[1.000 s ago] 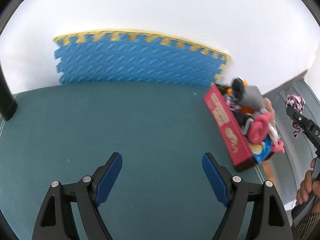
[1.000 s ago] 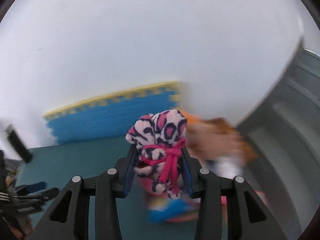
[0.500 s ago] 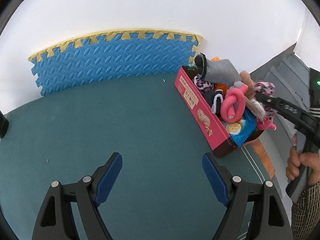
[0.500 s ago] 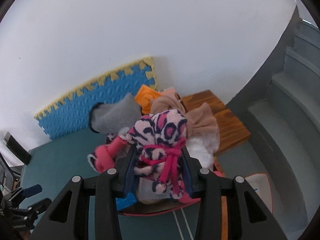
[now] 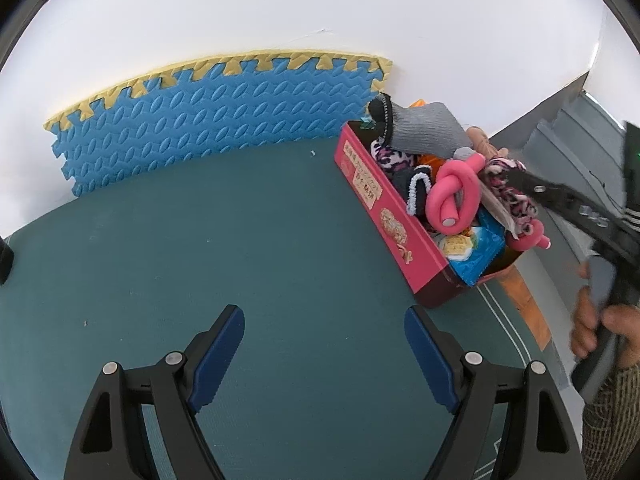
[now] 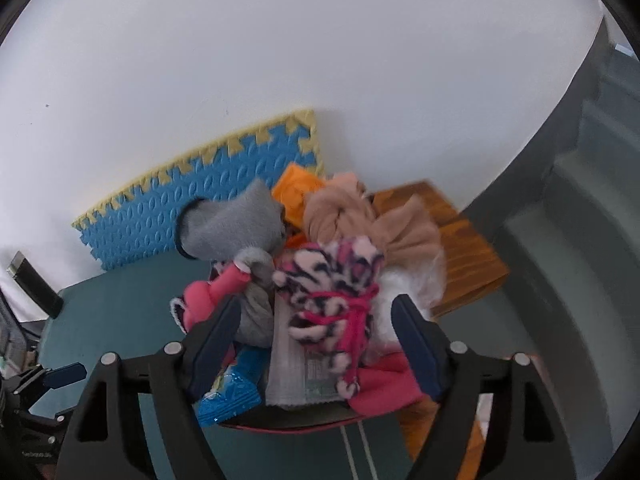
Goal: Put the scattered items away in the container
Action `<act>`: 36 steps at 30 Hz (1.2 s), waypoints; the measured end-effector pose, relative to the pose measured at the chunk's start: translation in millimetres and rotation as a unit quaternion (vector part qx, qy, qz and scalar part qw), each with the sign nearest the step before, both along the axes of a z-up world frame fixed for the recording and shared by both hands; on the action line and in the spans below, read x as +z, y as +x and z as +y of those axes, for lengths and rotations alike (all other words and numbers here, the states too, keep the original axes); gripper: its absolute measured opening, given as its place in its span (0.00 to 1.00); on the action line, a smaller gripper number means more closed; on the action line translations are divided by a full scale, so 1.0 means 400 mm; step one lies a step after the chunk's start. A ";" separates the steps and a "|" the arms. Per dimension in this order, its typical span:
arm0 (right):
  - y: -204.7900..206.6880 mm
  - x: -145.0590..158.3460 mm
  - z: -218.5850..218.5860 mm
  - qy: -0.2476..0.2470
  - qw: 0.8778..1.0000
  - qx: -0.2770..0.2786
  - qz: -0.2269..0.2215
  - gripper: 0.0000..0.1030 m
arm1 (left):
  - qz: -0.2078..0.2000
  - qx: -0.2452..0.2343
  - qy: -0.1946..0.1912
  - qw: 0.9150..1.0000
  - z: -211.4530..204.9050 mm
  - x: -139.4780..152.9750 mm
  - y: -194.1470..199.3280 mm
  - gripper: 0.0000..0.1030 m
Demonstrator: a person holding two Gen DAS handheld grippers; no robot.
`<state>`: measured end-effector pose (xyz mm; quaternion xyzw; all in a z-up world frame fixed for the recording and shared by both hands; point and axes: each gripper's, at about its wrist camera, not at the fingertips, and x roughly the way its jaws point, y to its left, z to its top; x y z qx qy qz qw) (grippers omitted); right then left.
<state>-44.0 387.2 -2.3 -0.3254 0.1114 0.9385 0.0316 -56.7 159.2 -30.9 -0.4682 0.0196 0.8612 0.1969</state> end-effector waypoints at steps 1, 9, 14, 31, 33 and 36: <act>0.013 0.008 0.001 -0.002 1.000 -0.003 0.005 0.78 | -0.001 0.000 -0.004 1.000 0.003 -0.001 -0.005 0.81; 0.098 0.019 0.063 -0.020 0.994 -0.108 0.025 0.78 | 0.012 -0.003 -0.019 1.000 0.024 0.017 0.006 0.99; 0.036 -0.030 0.075 -0.019 0.995 -0.094 -0.011 0.78 | 0.016 -0.019 -0.020 0.999 0.079 0.025 -0.003 0.99; 0.184 0.016 0.010 -0.037 0.999 -0.012 -0.005 0.81 | 0.033 -0.019 -0.025 0.999 0.142 0.071 -0.002 0.99; 0.228 0.019 0.004 -0.046 0.999 0.002 -0.009 0.82 | 0.040 -0.020 -0.028 0.999 0.145 0.082 0.013 0.99; 0.288 0.025 -0.011 -0.052 0.998 0.011 -0.019 0.84 | 0.050 -0.021 -0.032 0.998 0.151 0.099 0.035 0.99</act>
